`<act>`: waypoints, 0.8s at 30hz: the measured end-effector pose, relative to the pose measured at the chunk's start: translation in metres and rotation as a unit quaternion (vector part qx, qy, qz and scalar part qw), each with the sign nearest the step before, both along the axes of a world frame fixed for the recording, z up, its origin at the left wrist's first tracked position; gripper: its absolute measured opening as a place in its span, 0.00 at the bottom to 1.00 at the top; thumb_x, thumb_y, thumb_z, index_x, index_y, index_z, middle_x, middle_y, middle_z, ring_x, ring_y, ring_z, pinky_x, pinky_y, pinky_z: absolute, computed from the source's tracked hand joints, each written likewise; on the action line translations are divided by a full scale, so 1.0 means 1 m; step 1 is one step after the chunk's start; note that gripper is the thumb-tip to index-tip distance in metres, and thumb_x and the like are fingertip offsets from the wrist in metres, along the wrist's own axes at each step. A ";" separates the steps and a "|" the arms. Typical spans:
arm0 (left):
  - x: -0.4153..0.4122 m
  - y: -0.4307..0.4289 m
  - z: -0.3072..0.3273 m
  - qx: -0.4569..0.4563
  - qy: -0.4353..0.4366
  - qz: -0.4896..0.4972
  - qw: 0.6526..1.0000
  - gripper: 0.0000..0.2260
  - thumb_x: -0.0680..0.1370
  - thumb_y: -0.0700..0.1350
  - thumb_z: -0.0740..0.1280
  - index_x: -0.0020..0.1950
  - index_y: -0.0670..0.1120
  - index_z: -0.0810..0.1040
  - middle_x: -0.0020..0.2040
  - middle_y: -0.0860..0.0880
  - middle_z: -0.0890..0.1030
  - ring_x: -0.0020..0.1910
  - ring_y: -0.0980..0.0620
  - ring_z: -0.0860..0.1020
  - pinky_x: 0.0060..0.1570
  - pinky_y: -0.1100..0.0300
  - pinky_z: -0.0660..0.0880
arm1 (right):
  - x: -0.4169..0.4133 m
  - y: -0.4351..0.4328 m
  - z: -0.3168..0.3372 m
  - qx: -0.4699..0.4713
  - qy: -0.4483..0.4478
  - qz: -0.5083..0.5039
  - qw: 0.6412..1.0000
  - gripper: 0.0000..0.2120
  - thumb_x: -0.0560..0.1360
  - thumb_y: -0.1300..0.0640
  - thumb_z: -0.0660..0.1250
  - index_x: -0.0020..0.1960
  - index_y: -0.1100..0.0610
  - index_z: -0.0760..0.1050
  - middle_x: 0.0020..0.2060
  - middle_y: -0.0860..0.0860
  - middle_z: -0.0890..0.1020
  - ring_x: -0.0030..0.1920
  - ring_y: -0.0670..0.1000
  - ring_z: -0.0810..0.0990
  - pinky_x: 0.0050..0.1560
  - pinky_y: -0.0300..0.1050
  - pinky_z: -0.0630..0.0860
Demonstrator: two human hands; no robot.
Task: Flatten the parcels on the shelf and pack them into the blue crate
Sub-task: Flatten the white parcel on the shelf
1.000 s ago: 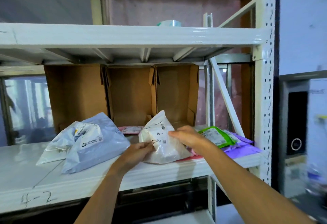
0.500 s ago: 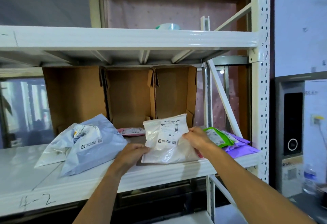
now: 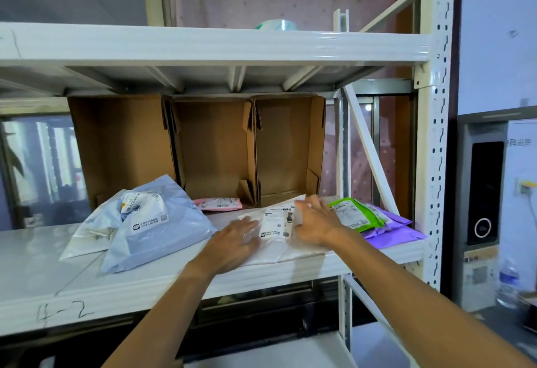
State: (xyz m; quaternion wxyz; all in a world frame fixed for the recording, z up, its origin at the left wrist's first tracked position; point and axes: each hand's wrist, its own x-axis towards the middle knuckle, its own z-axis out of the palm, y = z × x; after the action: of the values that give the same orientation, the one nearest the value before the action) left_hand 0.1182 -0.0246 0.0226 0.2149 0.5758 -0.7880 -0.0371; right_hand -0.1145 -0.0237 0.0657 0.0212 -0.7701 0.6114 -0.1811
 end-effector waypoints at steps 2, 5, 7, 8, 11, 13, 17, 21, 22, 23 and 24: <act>-0.003 0.001 0.003 0.044 -0.023 -0.001 0.999 0.25 0.83 0.64 0.53 0.80 0.60 0.60 0.81 0.58 0.56 0.80 0.54 0.54 0.77 0.52 0.50 | 0.007 -0.001 0.000 -0.037 0.055 0.049 0.997 0.34 0.78 0.50 0.63 0.81 0.53 0.54 0.79 0.52 0.56 0.78 0.56 0.53 0.76 0.55 0.52; -0.007 0.003 0.007 0.088 -0.057 0.000 0.994 0.28 0.81 0.68 0.50 0.80 0.60 0.58 0.81 0.60 0.55 0.80 0.55 0.54 0.76 0.52 0.49 | 0.016 -0.007 -0.001 -0.027 0.091 0.081 0.992 0.28 0.82 0.51 0.54 0.80 0.55 0.55 0.79 0.54 0.58 0.78 0.54 0.56 0.77 0.50 0.51; -0.006 0.002 0.007 0.099 -0.041 0.010 0.994 0.34 0.76 0.74 0.50 0.80 0.62 0.58 0.81 0.60 0.55 0.80 0.53 0.54 0.77 0.49 0.50 | 0.021 -0.012 -0.004 -0.005 0.110 0.084 0.990 0.28 0.82 0.49 0.49 0.80 0.56 0.54 0.80 0.54 0.57 0.79 0.54 0.56 0.77 0.51 0.51; -0.006 0.001 0.006 0.100 -0.033 0.014 0.994 0.36 0.74 0.76 0.51 0.80 0.62 0.58 0.81 0.60 0.55 0.80 0.53 0.54 0.77 0.49 0.50 | 0.023 -0.014 -0.006 -0.003 0.124 0.084 0.989 0.28 0.83 0.49 0.48 0.80 0.57 0.53 0.80 0.55 0.56 0.79 0.53 0.55 0.78 0.51 0.51; -0.005 -0.002 0.005 0.099 -0.033 0.018 0.994 0.36 0.74 0.76 0.53 0.79 0.62 0.59 0.81 0.59 0.55 0.80 0.52 0.54 0.76 0.48 0.49 | 0.030 -0.020 -0.014 -0.009 0.159 0.095 0.983 0.27 0.84 0.50 0.46 0.80 0.59 0.53 0.81 0.54 0.54 0.80 0.52 0.52 0.79 0.51 0.49; -0.006 -0.001 0.005 0.097 -0.034 0.017 0.995 0.35 0.75 0.75 0.54 0.79 0.62 0.59 0.81 0.59 0.54 0.80 0.52 0.54 0.76 0.48 0.50 | 0.034 -0.021 -0.019 -0.004 0.173 0.103 0.980 0.27 0.84 0.50 0.45 0.81 0.59 0.52 0.81 0.54 0.52 0.80 0.52 0.50 0.79 0.51 0.47; -0.005 0.000 0.005 0.103 -0.026 0.018 0.994 0.35 0.74 0.75 0.56 0.79 0.62 0.60 0.81 0.58 0.56 0.80 0.51 0.55 0.76 0.48 0.51 | 0.034 -0.023 -0.025 0.013 0.184 0.099 0.978 0.28 0.84 0.47 0.45 0.81 0.58 0.50 0.81 0.53 0.49 0.80 0.51 0.47 0.79 0.52 0.45; -0.005 0.002 0.006 0.107 -0.023 0.013 0.994 0.35 0.75 0.74 0.56 0.79 0.62 0.60 0.81 0.59 0.54 0.80 0.51 0.55 0.76 0.49 0.50 | 0.033 -0.016 -0.025 0.031 0.197 0.100 0.975 0.30 0.84 0.42 0.45 0.81 0.56 0.50 0.81 0.52 0.48 0.80 0.50 0.45 0.79 0.52 0.44; -0.006 0.002 0.007 0.106 -0.026 0.008 0.994 0.35 0.75 0.74 0.56 0.79 0.62 0.60 0.81 0.58 0.54 0.80 0.51 0.54 0.76 0.50 0.50 | 0.033 -0.014 -0.024 0.036 0.200 0.102 0.974 0.30 0.84 0.42 0.45 0.81 0.55 0.50 0.81 0.51 0.48 0.80 0.51 0.45 0.79 0.52 0.44; -0.006 0.002 0.007 0.107 -0.029 0.005 0.994 0.35 0.76 0.73 0.56 0.79 0.61 0.59 0.81 0.58 0.53 0.80 0.52 0.54 0.76 0.50 0.50 | 0.033 -0.012 -0.023 0.043 0.200 0.105 0.973 0.29 0.84 0.42 0.45 0.81 0.54 0.51 0.81 0.51 0.48 0.80 0.51 0.45 0.79 0.52 0.44; -0.006 0.002 0.007 0.110 -0.032 0.002 0.993 0.34 0.76 0.73 0.56 0.80 0.61 0.59 0.82 0.58 0.53 0.80 0.52 0.53 0.76 0.51 0.50 | 0.033 -0.010 -0.022 0.050 0.200 0.107 0.973 0.29 0.84 0.42 0.45 0.81 0.53 0.52 0.81 0.51 0.48 0.80 0.51 0.46 0.79 0.52 0.44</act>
State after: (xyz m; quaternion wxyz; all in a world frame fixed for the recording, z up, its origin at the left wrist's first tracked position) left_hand 0.1117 -0.0222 0.0295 0.1253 0.5988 -0.7841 -0.1048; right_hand -0.0818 -0.0338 0.0438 -0.0437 -0.8497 0.5253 0.0102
